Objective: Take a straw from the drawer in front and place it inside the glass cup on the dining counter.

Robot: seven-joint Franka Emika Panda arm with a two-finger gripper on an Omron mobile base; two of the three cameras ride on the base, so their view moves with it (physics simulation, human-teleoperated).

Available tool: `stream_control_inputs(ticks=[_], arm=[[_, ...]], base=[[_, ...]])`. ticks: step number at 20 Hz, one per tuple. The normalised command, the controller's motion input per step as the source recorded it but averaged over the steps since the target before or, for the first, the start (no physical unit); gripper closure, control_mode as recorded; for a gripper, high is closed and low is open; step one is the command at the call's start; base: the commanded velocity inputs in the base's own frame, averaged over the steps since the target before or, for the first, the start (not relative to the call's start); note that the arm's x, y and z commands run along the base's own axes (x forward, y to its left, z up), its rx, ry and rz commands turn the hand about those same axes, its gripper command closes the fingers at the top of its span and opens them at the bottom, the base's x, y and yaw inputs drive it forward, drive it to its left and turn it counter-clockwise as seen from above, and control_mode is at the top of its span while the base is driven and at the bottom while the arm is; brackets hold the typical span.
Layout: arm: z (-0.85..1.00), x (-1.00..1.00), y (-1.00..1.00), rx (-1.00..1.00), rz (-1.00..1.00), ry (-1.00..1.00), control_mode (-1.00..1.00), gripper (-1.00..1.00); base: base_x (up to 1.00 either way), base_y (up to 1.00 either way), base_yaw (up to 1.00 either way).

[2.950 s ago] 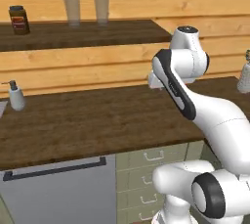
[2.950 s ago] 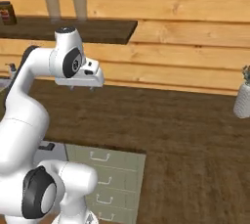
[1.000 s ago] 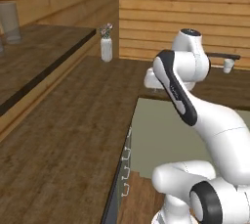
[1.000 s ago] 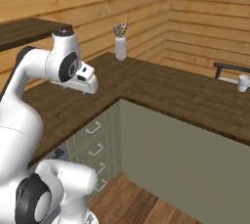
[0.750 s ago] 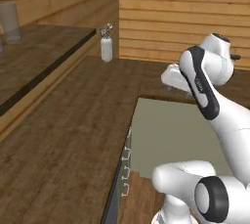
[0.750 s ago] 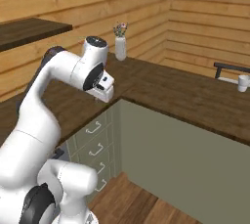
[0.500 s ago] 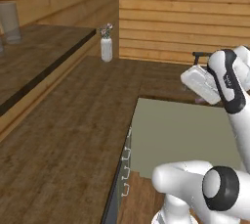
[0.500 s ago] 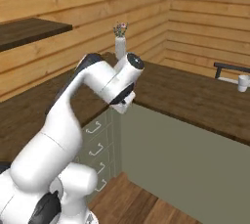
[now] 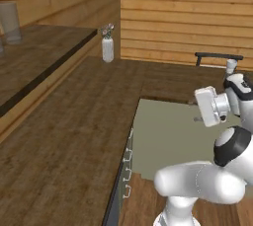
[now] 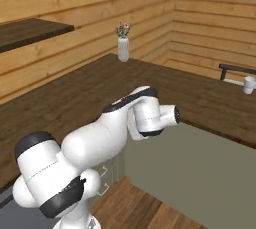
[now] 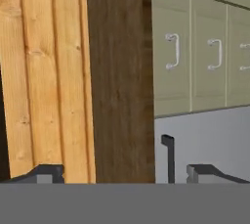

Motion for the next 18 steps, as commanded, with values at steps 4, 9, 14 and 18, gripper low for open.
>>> stream_control_inputs(ticks=[4,9,14,18], arm=[[-1.0,0.38,0.02,0.28,0.06,0.0,-1.0,-1.0],[-1.0,0.31,0.24,0.19,0.01,0.0,-1.0,-1.0],[-0.97,0.25,0.48,0.07,0.0,0.0,-1.0,-1.0],[-0.73,0.16,0.54,0.03,0.0,-0.02,-1.0,-1.0]], base=[[0.0,0.0,0.0],[0.0,0.0,0.0],[0.0,0.0,0.0],[0.0,0.0,0.0]])
